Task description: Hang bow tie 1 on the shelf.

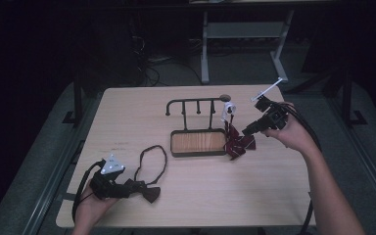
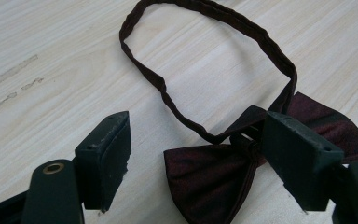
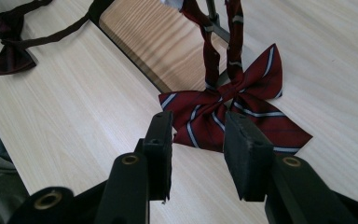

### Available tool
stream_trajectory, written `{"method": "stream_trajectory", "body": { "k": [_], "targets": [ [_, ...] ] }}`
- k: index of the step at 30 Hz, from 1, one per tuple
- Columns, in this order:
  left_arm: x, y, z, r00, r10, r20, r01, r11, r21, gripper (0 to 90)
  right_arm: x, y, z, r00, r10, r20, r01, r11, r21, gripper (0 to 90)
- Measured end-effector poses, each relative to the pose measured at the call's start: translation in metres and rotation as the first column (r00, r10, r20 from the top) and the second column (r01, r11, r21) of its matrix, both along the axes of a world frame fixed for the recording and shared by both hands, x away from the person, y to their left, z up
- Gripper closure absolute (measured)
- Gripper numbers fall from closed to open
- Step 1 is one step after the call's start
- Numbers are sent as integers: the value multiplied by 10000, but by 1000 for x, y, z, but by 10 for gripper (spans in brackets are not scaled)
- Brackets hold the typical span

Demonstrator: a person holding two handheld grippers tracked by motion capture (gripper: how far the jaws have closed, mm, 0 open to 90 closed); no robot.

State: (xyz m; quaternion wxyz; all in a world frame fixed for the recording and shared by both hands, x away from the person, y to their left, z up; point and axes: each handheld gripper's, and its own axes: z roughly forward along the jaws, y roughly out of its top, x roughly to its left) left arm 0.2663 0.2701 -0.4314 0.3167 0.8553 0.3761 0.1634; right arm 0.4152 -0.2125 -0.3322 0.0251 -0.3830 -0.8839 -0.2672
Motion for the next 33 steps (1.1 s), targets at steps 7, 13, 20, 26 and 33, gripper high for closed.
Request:
{"method": "stream_trajectory", "body": {
  "k": [7, 13, 20, 26, 33],
  "targets": [
    [2, 1, -2, 10000, 5, -71, -5, 10000, -58, 249, -5, -3, -10, 9999, 68, -75, -67, 9999, 133, 591],
    [2, 1, -1, 10000, -26, -50, 25, 10000, -47, 250, -10, -6, -22, 9998, 30, -199, -26, 9998, 196, 552],
    [2, 1, -1, 10000, -21, -42, 20, 10000, -44, 250, -18, -9, -31, 9997, 5, -229, 2, 9996, 293, 518],
    [3, 1, -1, 10000, -27, -40, 26, 10000, -47, 250, -30, -10, -39, 9998, 135, -147, -130, 9992, 385, 506],
    [3, -1, 0, 10000, -85, -40, 85, 10000, 17, 250, -43, -16, -50, 9998, 155, -126, -150, 9992, 374, 488]
  ]
}}
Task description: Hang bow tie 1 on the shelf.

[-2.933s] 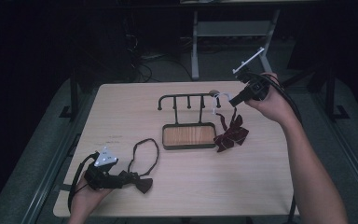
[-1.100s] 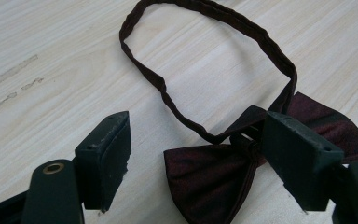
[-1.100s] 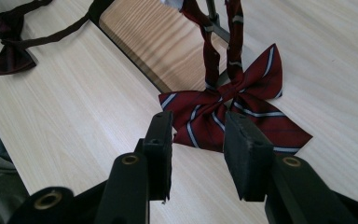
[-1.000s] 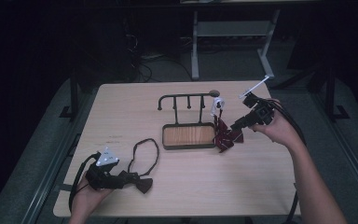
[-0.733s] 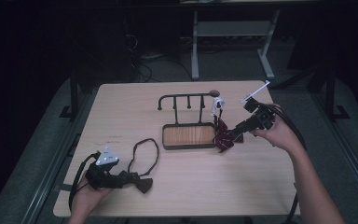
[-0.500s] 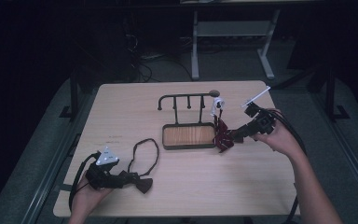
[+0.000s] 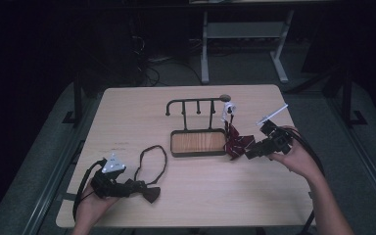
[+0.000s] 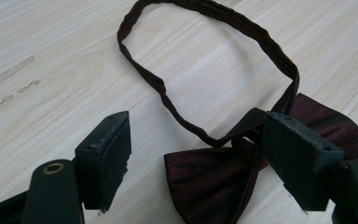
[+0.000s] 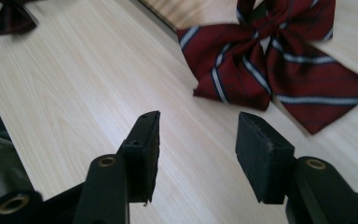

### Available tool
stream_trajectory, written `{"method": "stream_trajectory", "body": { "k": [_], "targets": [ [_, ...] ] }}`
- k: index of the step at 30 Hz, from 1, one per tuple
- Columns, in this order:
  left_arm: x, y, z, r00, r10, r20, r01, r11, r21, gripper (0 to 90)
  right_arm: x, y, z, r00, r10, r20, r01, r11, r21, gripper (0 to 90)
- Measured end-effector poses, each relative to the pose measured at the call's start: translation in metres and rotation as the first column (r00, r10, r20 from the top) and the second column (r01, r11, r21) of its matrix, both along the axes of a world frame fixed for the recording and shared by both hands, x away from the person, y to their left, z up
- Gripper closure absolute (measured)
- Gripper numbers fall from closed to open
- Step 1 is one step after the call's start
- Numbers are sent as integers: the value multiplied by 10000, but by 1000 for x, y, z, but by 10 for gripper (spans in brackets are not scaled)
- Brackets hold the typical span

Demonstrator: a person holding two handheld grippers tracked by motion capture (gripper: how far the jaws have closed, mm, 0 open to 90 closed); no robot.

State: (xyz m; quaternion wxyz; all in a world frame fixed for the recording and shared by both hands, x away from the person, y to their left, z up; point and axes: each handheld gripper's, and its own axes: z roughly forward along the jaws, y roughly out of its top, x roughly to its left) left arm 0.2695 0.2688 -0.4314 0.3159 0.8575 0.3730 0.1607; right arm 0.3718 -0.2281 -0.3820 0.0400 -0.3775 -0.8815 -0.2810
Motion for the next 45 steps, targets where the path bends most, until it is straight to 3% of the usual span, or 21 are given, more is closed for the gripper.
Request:
{"method": "stream_trajectory", "body": {
  "k": [13, 25, 30, 45],
  "targets": [
    [2, -5, 6, 9998, -163, 61, 163, 9998, 121, 252, -15, -8, -12, 9997, -155, 165, 151, 9995, 278, 471],
    [12, -11, 12, 9986, -510, -105, 512, 9984, 235, 275, -30, -13, -28, 9996, -287, 15, 286, 9990, 331, 468],
    [18, -12, 14, 9978, -626, -195, 635, 9967, 510, 304, -38, -16, -34, 9994, -352, 72, 349, 9986, 388, 467],
    [52, -20, 29, 9945, -622, -841, 681, 9953, 689, 405, -48, -17, -40, 9993, -375, -7, 375, 9983, 455, 466]
  ]
}}
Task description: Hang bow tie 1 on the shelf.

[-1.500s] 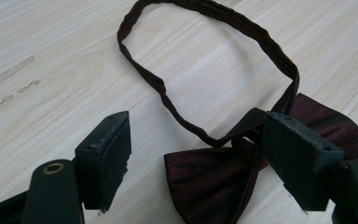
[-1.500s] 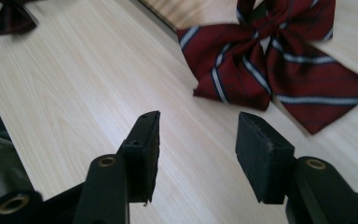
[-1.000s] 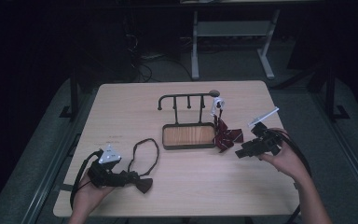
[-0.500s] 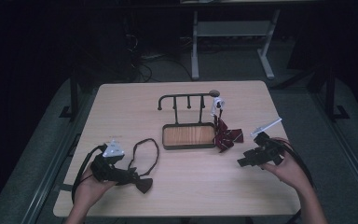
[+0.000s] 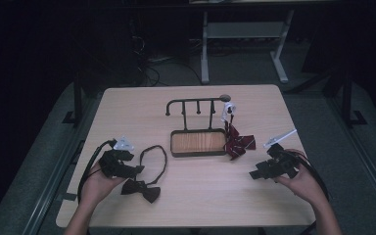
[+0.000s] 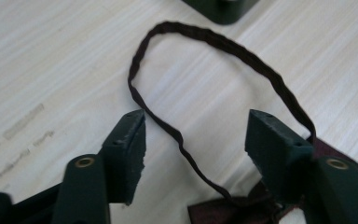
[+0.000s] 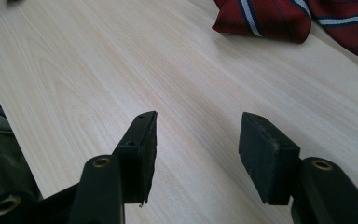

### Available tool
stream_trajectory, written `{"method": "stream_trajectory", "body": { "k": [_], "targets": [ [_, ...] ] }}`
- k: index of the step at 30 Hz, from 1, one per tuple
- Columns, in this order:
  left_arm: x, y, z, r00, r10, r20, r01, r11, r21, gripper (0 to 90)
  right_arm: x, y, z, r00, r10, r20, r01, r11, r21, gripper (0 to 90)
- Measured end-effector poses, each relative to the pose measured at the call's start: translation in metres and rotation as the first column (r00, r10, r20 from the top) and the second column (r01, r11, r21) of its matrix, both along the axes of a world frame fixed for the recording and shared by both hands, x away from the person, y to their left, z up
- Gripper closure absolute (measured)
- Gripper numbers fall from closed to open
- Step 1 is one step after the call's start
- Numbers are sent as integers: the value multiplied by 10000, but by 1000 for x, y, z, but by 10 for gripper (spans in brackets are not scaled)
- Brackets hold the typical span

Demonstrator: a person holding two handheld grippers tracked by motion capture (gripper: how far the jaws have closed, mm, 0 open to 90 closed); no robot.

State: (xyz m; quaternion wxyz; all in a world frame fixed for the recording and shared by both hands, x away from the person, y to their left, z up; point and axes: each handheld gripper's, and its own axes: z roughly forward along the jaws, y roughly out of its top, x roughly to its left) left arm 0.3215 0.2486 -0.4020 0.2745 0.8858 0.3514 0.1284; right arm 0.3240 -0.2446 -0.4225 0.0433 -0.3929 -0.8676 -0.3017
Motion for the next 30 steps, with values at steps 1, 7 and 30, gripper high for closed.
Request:
{"method": "stream_trajectory", "body": {
  "k": [1, 7, 30],
  "targets": [
    [2, -1, 1, 10000, -1, -43, 1, 10000, 23, 411, 0, -1, 0, 10000, 28, 85, -28, 10000, 24, 465],
    [17, -6, 5, 9997, -25, -249, 32, 9996, 270, 431, -3, -5, 2, 9999, -98, 48, 97, 9998, 162, 459],
    [67, -14, -13, 9866, 540, -1537, -386, 9941, 1018, 548, -6, -10, 2, 9997, -147, 190, 143, 9996, 233, 441]
  ]
}}
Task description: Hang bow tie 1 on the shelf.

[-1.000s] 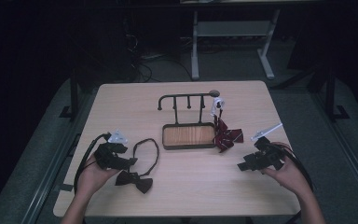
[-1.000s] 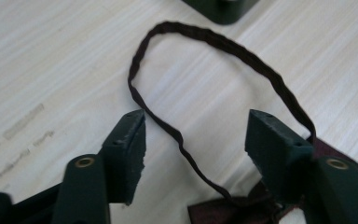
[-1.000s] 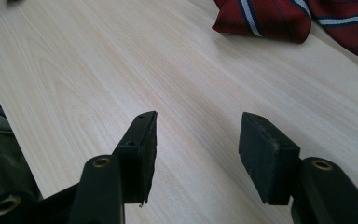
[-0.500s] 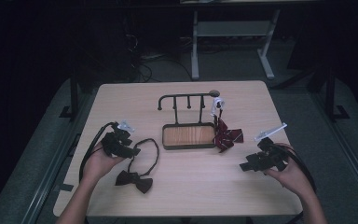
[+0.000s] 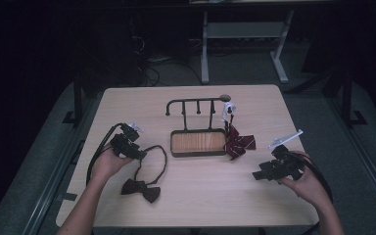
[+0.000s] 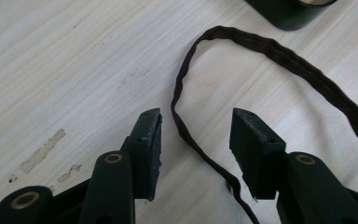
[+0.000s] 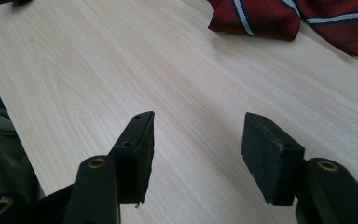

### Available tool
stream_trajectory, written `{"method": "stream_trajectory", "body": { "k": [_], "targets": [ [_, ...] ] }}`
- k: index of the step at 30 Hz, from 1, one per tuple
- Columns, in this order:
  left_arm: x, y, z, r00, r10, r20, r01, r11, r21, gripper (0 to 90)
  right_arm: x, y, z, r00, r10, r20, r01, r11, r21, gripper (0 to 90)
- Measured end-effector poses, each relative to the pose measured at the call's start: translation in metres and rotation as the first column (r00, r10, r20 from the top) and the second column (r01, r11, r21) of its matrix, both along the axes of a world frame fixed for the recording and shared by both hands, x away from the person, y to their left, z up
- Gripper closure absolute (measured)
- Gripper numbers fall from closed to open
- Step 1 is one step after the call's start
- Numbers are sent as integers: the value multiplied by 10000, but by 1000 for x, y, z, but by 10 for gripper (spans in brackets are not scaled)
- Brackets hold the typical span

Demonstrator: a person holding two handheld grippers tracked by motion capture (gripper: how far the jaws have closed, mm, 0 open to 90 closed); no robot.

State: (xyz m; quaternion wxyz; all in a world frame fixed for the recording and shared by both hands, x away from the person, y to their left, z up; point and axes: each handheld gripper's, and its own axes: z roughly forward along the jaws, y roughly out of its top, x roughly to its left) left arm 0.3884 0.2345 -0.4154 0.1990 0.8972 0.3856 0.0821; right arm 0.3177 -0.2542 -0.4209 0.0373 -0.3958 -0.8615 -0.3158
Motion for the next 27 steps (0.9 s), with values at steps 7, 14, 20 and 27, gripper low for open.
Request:
{"method": "stream_trajectory", "body": {
  "k": [7, 14, 20, 27],
  "targets": [
    [8, -1, -7, 9997, 50, -242, -43, 9996, 297, 602, -1, 3, -1, 9999, 5, 151, -4, 10000, -41, 438],
    [10, 2, -11, 9998, -19, -193, 29, 9988, 496, 652, -1, 4, -3, 9999, 55, 136, -55, 10000, 9, 437],
    [10, 0, -15, 9991, -169, -391, 187, 9988, 461, 683, -1, 6, -3, 9997, 81, 237, -81, 10000, 12, 437],
    [13, -1, -19, 9978, -251, -618, 284, 9982, 532, 726, -1, 6, -3, 9997, 59, 245, -59, 10000, -2, 438]
  ]
}}
